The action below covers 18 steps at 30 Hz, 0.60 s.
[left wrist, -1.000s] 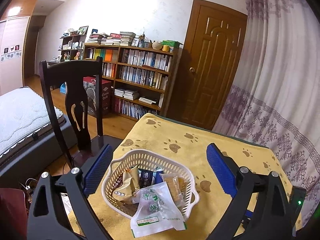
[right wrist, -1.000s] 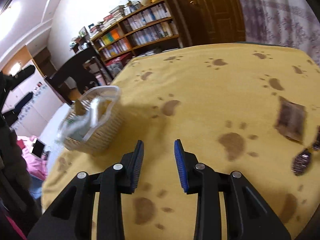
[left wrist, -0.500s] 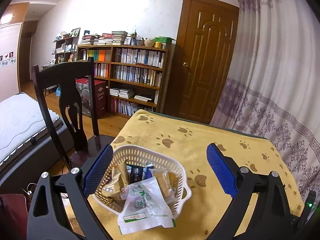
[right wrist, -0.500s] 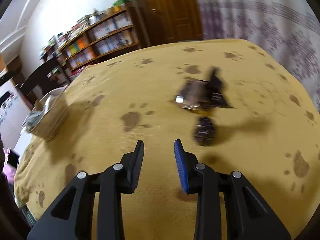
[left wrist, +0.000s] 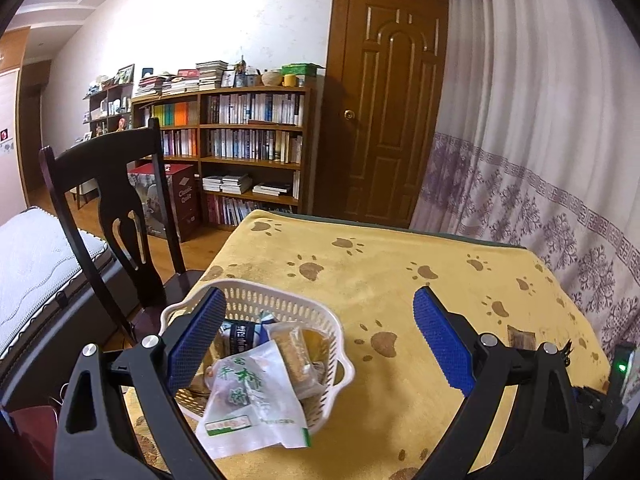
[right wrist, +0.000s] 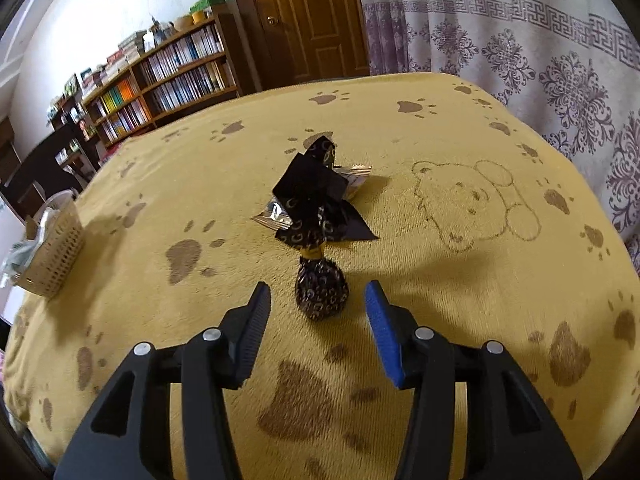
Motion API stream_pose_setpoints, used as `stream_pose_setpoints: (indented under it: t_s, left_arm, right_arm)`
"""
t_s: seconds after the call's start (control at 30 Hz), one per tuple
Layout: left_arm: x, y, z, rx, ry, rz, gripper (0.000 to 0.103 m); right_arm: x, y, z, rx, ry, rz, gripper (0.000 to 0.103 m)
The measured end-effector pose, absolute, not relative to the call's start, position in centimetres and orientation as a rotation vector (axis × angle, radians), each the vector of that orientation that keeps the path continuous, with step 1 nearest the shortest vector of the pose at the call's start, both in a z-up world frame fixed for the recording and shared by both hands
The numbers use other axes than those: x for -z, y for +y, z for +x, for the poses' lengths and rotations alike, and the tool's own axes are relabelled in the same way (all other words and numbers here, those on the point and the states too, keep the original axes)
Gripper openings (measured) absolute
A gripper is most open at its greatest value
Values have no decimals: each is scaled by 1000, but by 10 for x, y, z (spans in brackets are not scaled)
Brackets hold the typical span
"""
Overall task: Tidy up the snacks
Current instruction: 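Move the right tool to the black candy while the left tool moves to the brown packet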
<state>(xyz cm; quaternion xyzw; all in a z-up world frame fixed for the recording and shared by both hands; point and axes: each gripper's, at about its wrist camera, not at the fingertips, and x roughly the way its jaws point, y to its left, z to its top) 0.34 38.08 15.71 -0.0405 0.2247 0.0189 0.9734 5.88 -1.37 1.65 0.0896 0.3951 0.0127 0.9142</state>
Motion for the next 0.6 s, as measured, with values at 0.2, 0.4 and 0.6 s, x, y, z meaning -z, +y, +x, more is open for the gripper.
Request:
stream_pose_setpoints:
  t_s: [0.2, 0.4, 0.6]
  left_arm:
    - [-155, 370, 3, -20, 460, -58, 96]
    - [-148, 353, 6, 3, 477, -17, 96]
    - [-133, 327, 10, 48, 515, 34, 96]
  right_arm:
    - [-12, -9, 74, 4, 847, 130, 41]
    - [-11, -10, 71, 12, 844, 109, 30]
    - [-14, -20, 60, -1, 831, 118, 30]
